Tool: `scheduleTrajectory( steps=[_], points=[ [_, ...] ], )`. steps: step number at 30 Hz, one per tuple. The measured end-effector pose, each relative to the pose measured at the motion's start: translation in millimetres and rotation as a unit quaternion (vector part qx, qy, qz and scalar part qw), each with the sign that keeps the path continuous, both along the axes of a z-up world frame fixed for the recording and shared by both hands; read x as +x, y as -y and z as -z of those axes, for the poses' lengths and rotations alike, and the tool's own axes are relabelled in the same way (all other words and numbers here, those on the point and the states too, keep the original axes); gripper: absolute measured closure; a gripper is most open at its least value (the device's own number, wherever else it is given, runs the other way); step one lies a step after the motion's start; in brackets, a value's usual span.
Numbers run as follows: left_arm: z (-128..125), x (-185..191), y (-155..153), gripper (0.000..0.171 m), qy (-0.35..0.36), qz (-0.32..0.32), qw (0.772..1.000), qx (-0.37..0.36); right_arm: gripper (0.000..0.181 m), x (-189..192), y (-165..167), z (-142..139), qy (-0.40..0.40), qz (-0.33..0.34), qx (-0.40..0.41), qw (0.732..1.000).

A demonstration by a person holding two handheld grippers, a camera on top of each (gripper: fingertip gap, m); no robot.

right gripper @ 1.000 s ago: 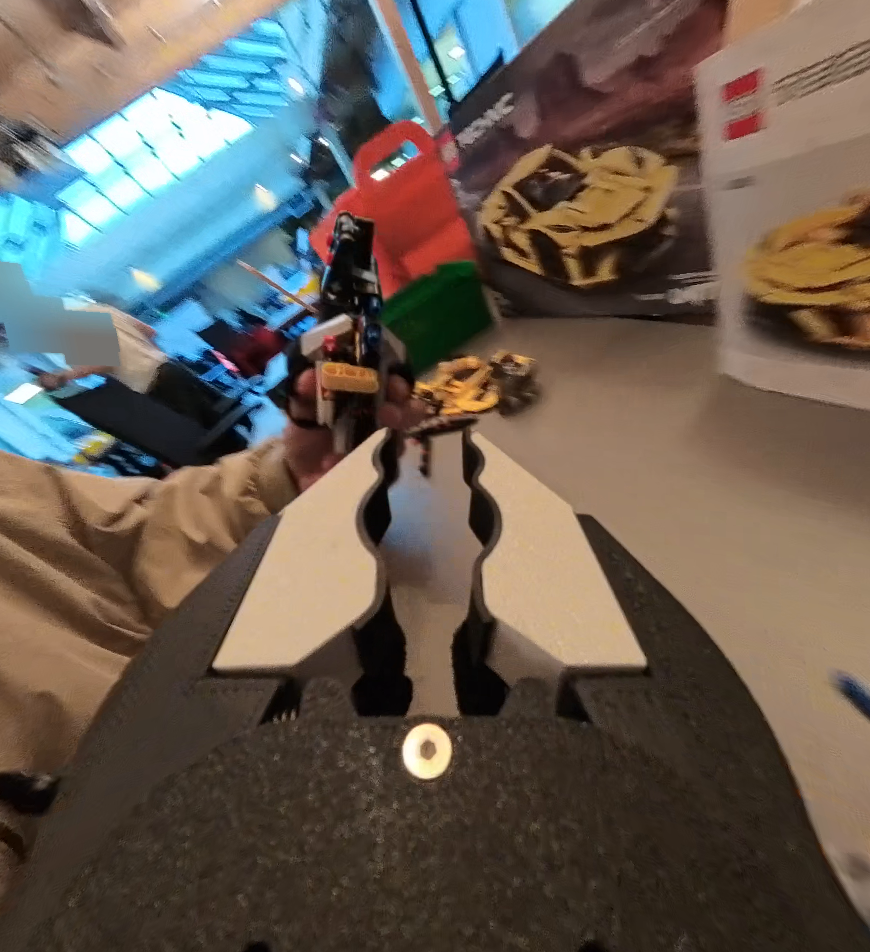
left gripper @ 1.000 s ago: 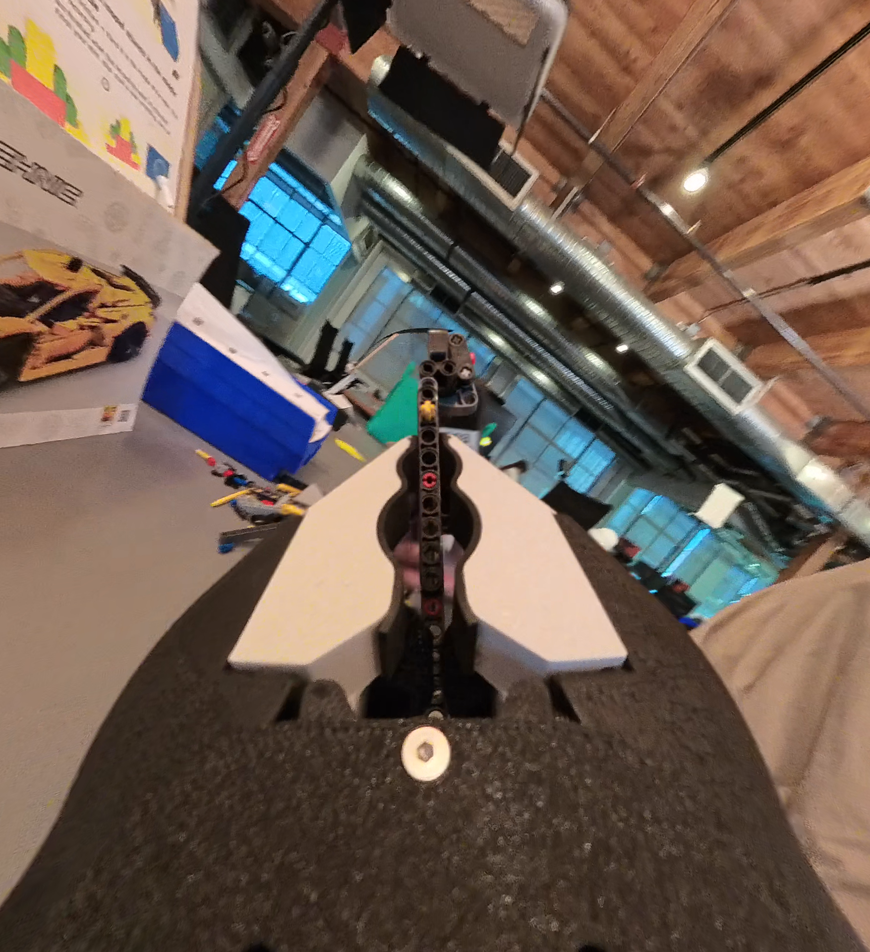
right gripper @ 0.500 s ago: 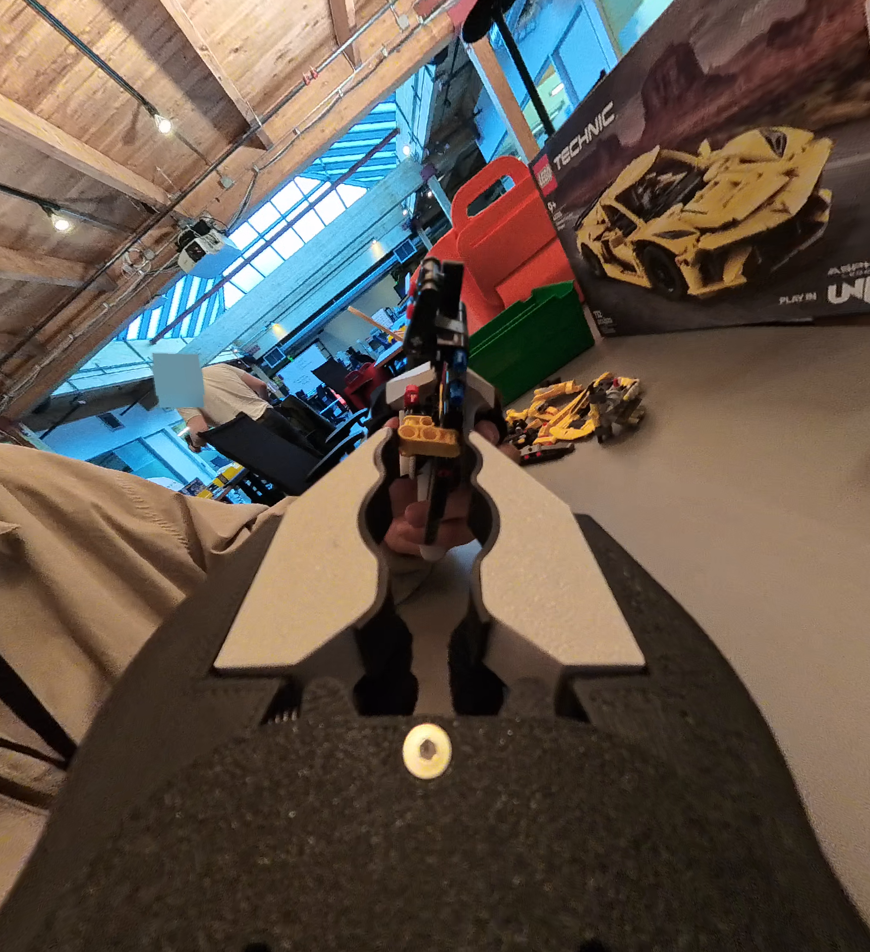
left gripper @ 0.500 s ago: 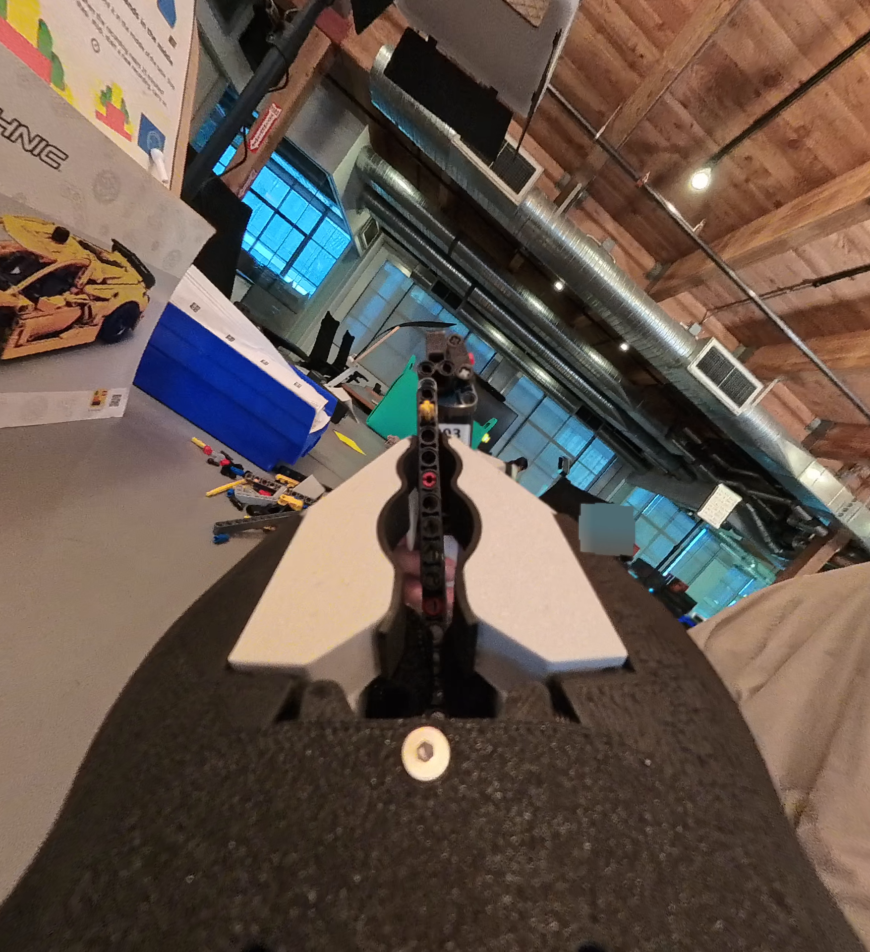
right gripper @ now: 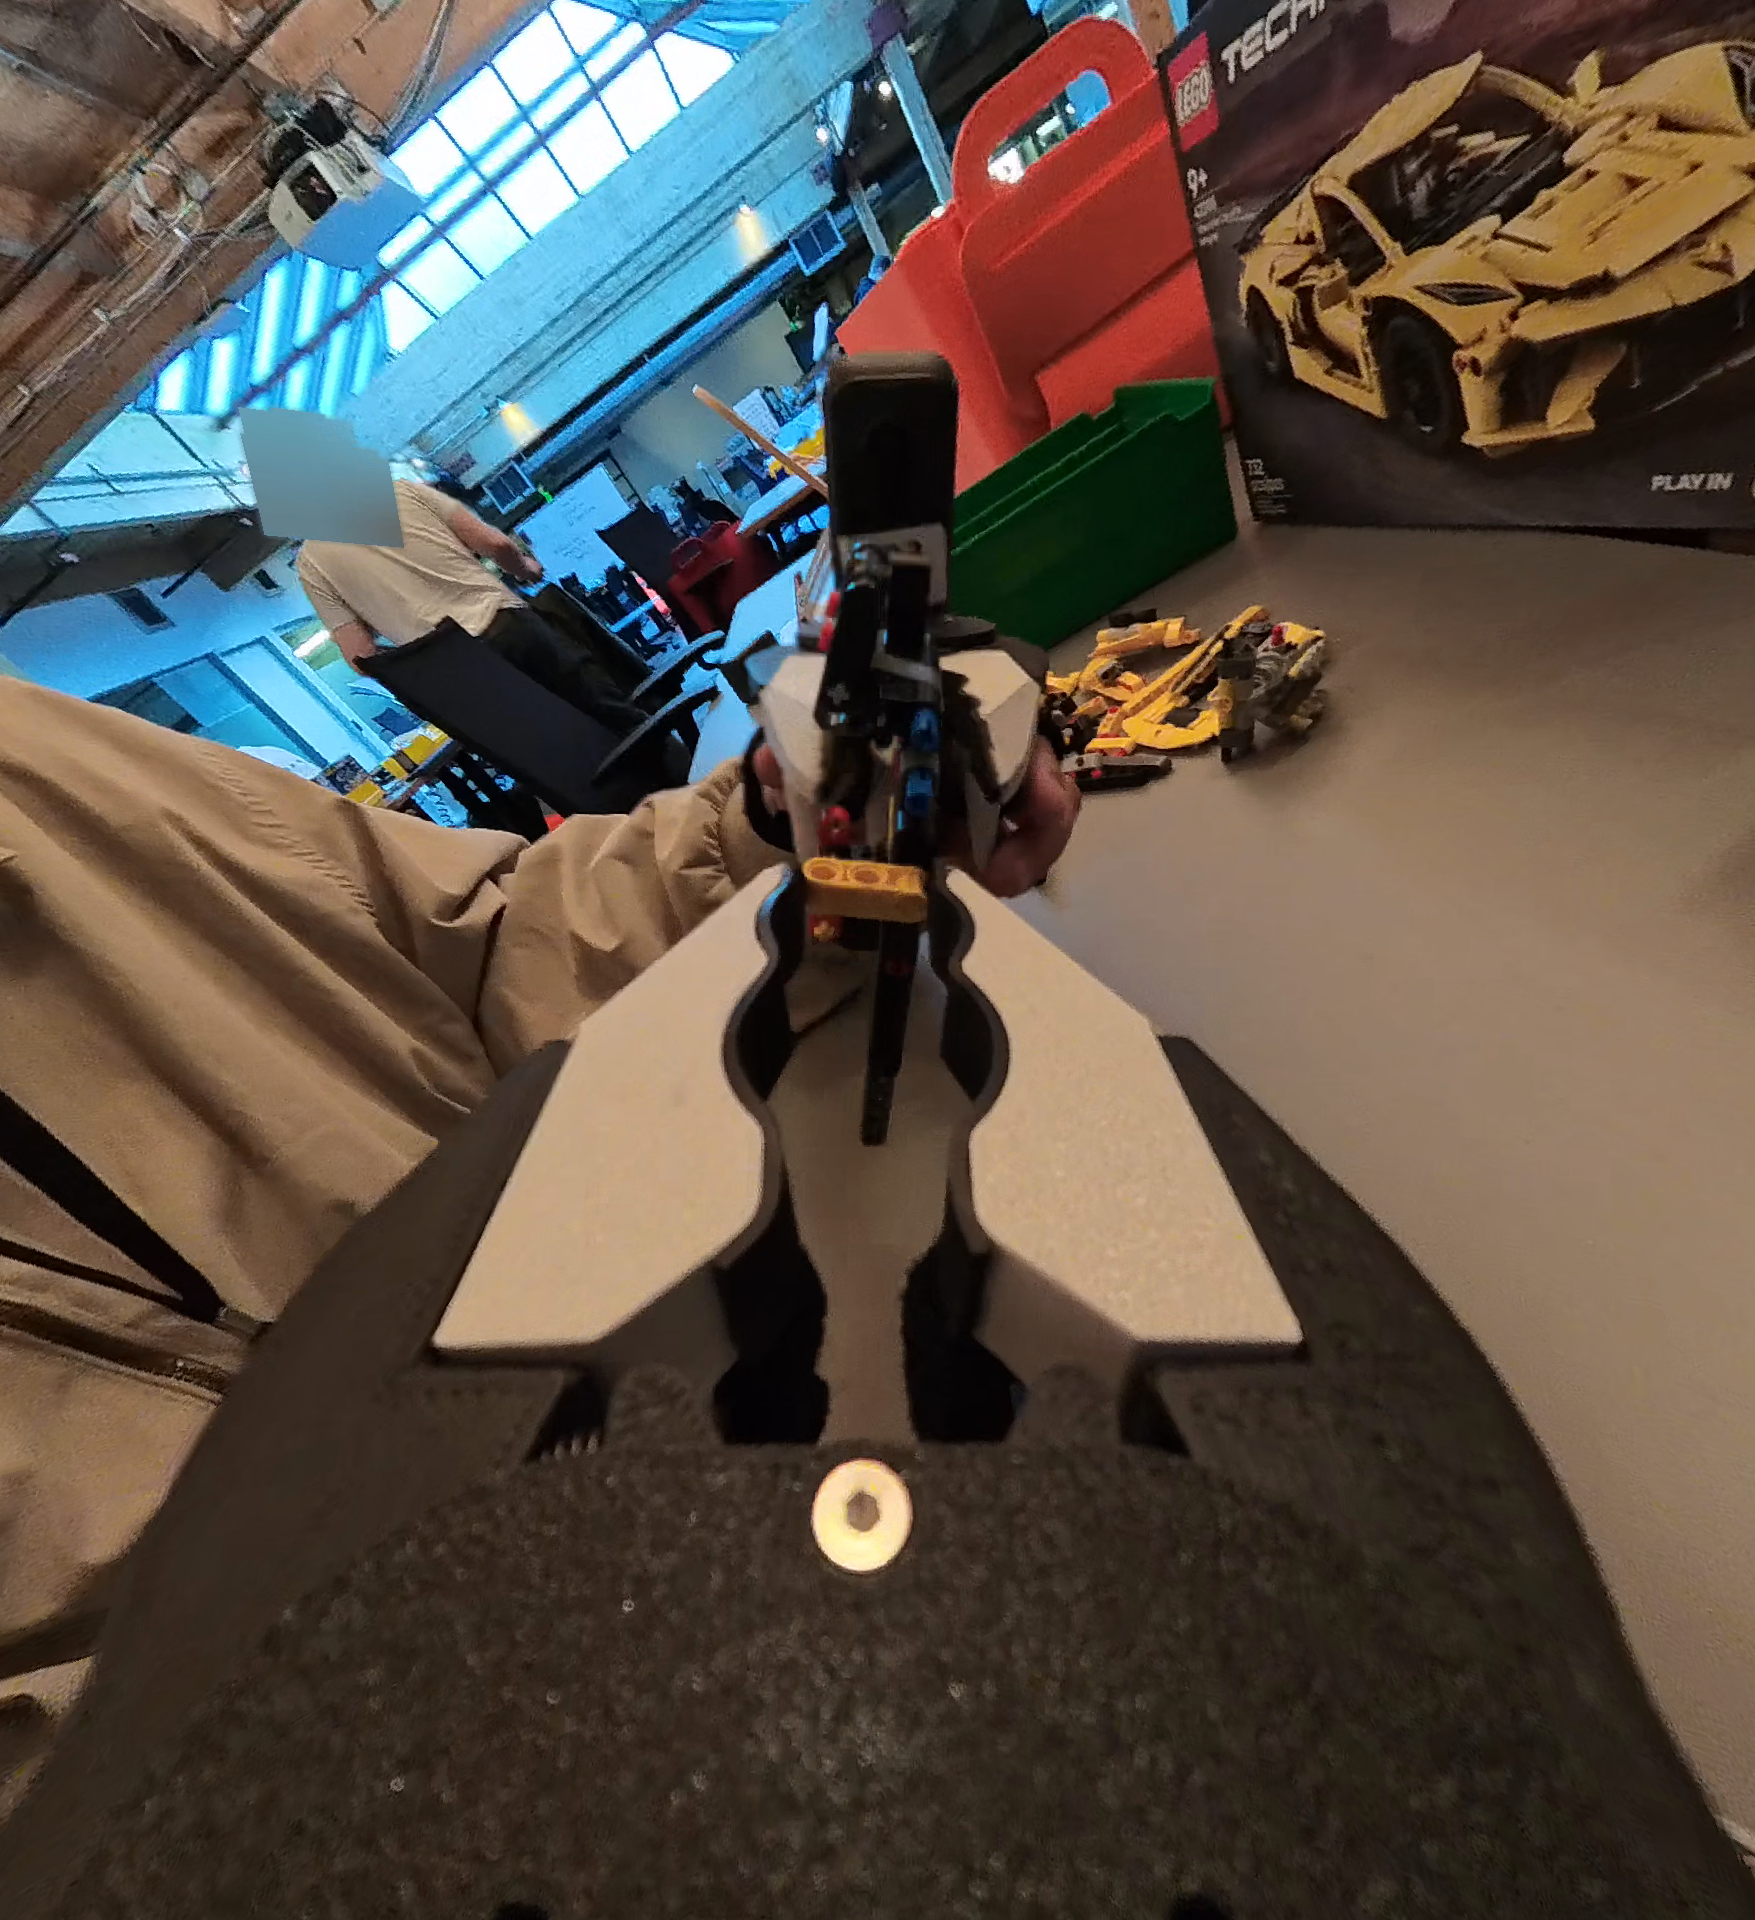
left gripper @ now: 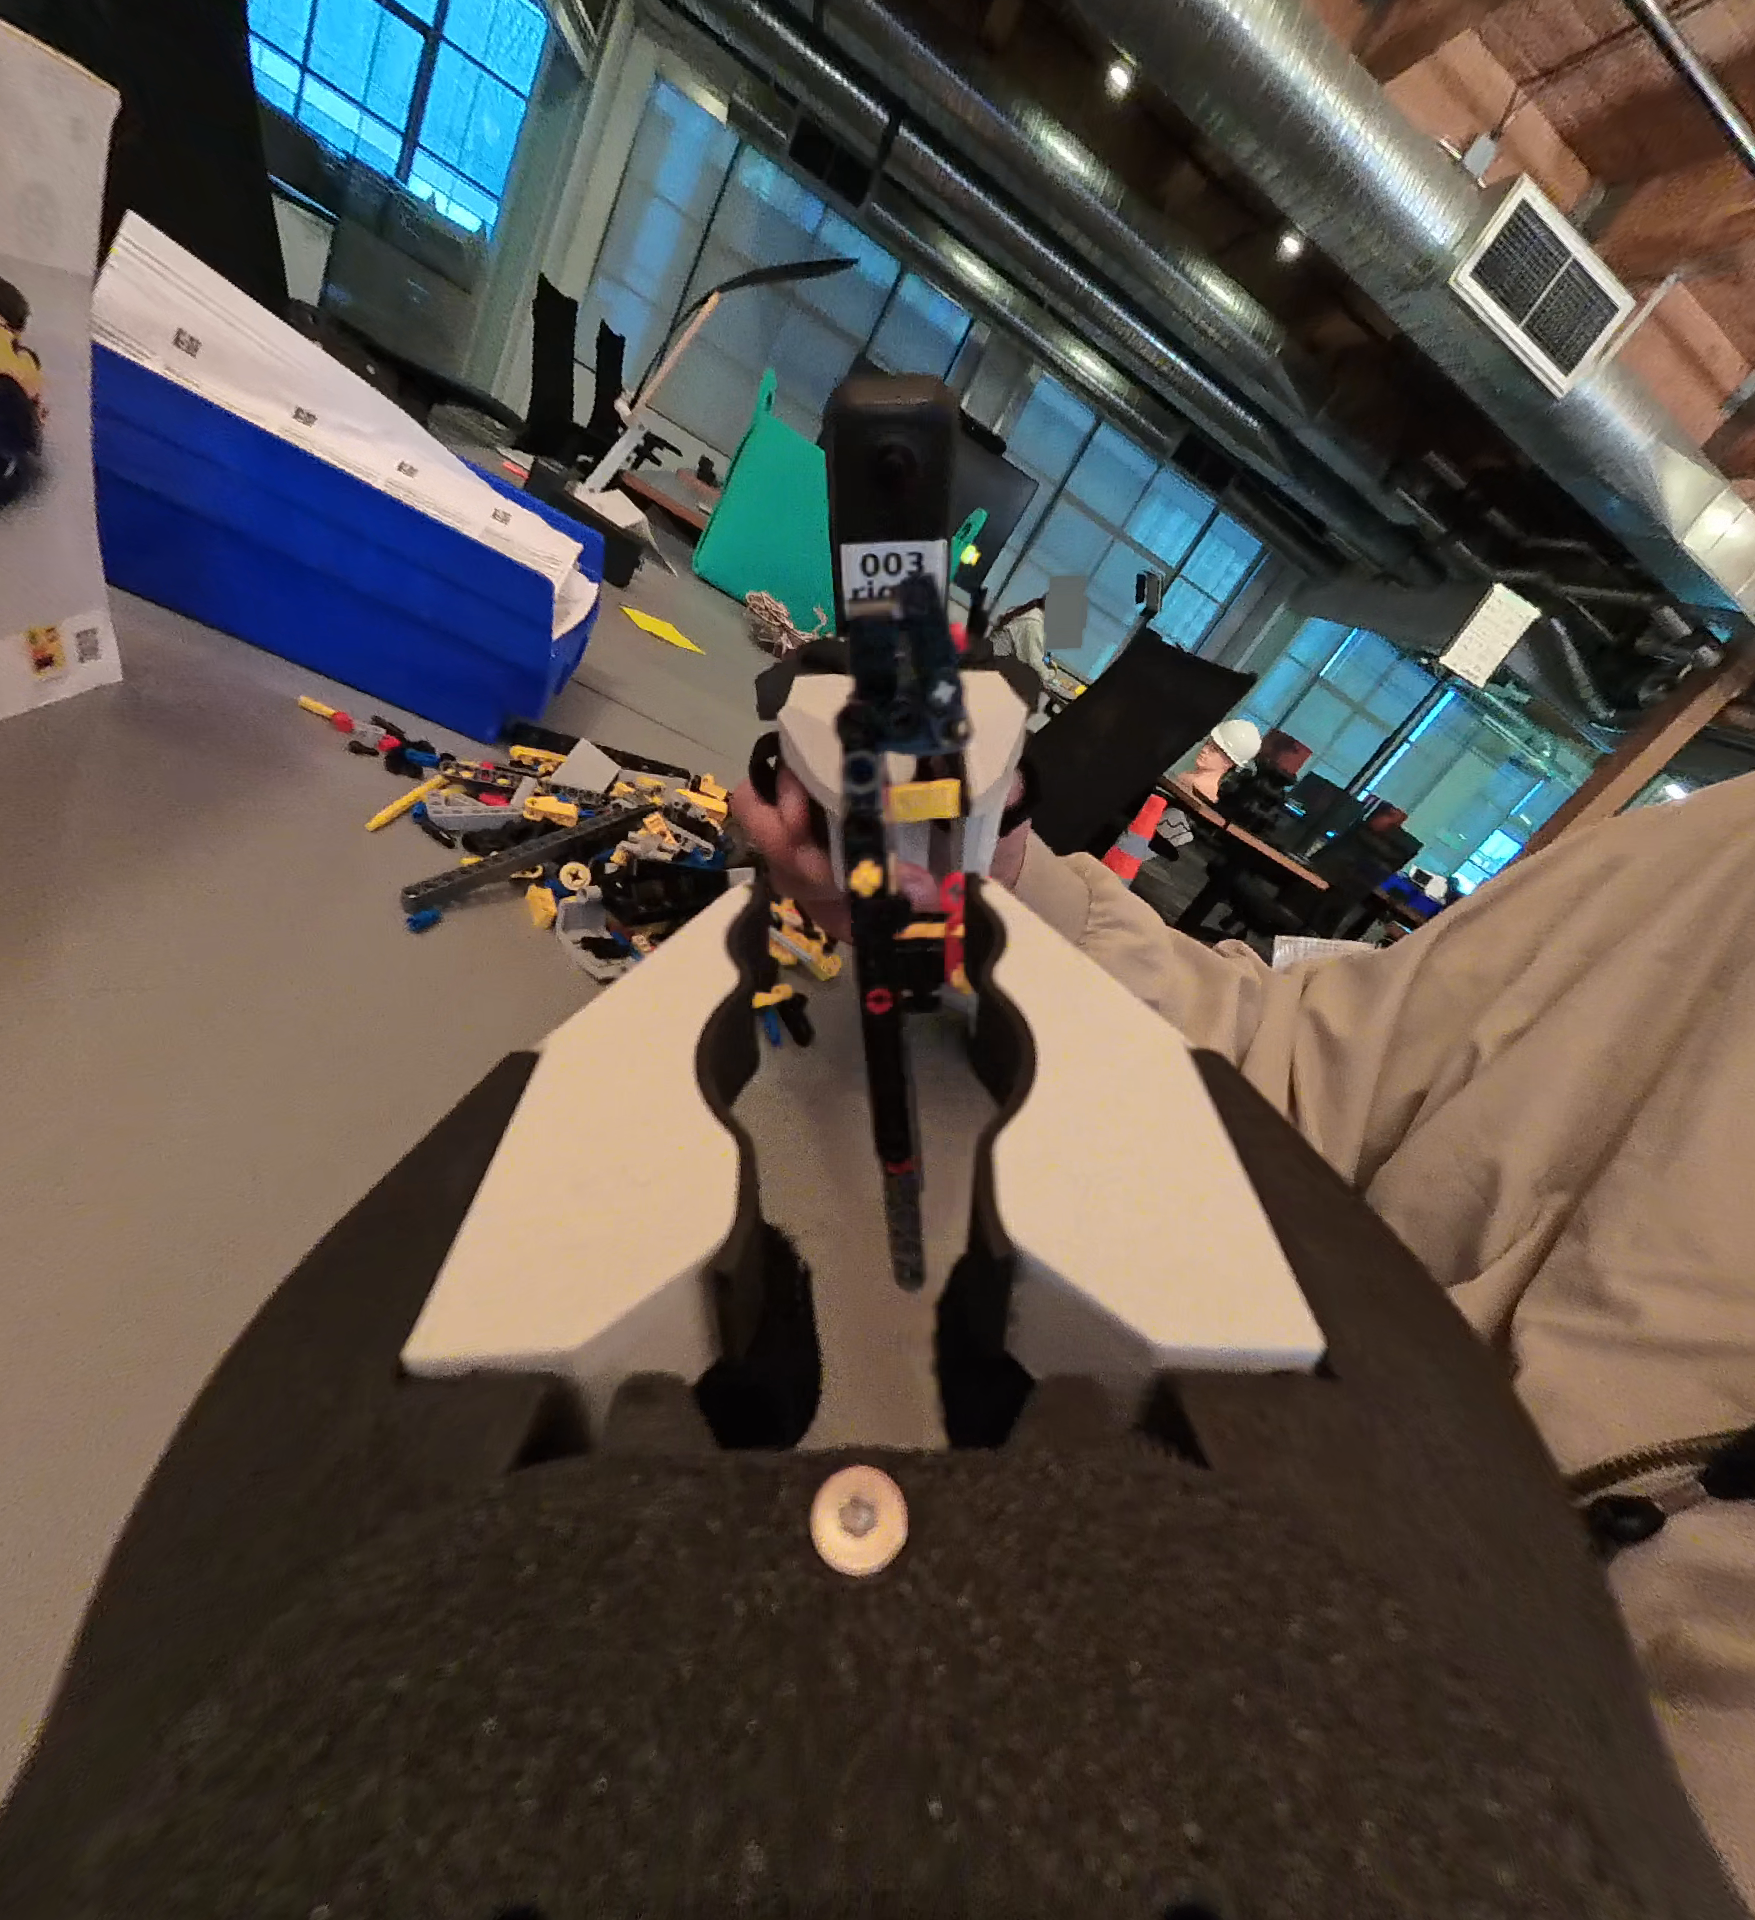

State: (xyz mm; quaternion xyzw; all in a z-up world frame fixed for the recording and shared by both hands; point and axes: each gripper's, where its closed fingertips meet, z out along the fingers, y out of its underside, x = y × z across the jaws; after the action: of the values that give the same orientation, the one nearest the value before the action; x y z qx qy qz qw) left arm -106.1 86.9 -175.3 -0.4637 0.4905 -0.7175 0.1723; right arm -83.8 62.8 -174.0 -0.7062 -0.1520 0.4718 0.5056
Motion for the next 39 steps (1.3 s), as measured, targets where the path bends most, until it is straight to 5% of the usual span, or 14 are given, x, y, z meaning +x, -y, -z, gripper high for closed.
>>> scheduleTrajectory(
  steps=[6, 12, 24, 31, 34, 37, 39],
  points=[
    [11, 9, 21, 0.136, -0.015, 0.018, 1.000, 0.018, 0.159, -17, -5, 9, -0.008, -0.020, -0.017, 1.000],
    [6, 12, 15, 0.163, -0.005, 0.004, 1.000, -0.002, 0.159, -21, -9, 8, 0.009, -0.001, 0.012, 1.000],
    [3, 7, 20, 0.164, -0.009, 0.010, 0.998, 0.065, 0.159, -22, -2, 5, 0.041, -0.018, 0.040, 0.998],
    [-21, -14, -40, 0.165, 0.032, -0.048, 0.998, -0.002, 0.159, 76, 15, -25, -0.026, 0.089, 0.061, 0.994],
    [-17, -7, -29, 0.165, 0.030, -0.024, 0.998, -0.054, 0.159, 89, 12, 23, 0.086, 0.110, -0.041, 0.989],
    [-10, -4, -19, 0.165, 0.013, -0.001, 0.997, -0.080, 0.158, 132, 33, 105, 0.331, 0.150, -0.163, 0.917],
    [-6, -1, -15, 0.165, -0.001, 0.002, 0.997, -0.080, 0.158, 147, 41, 126, 0.379, 0.165, -0.195, 0.889]
  ],
)
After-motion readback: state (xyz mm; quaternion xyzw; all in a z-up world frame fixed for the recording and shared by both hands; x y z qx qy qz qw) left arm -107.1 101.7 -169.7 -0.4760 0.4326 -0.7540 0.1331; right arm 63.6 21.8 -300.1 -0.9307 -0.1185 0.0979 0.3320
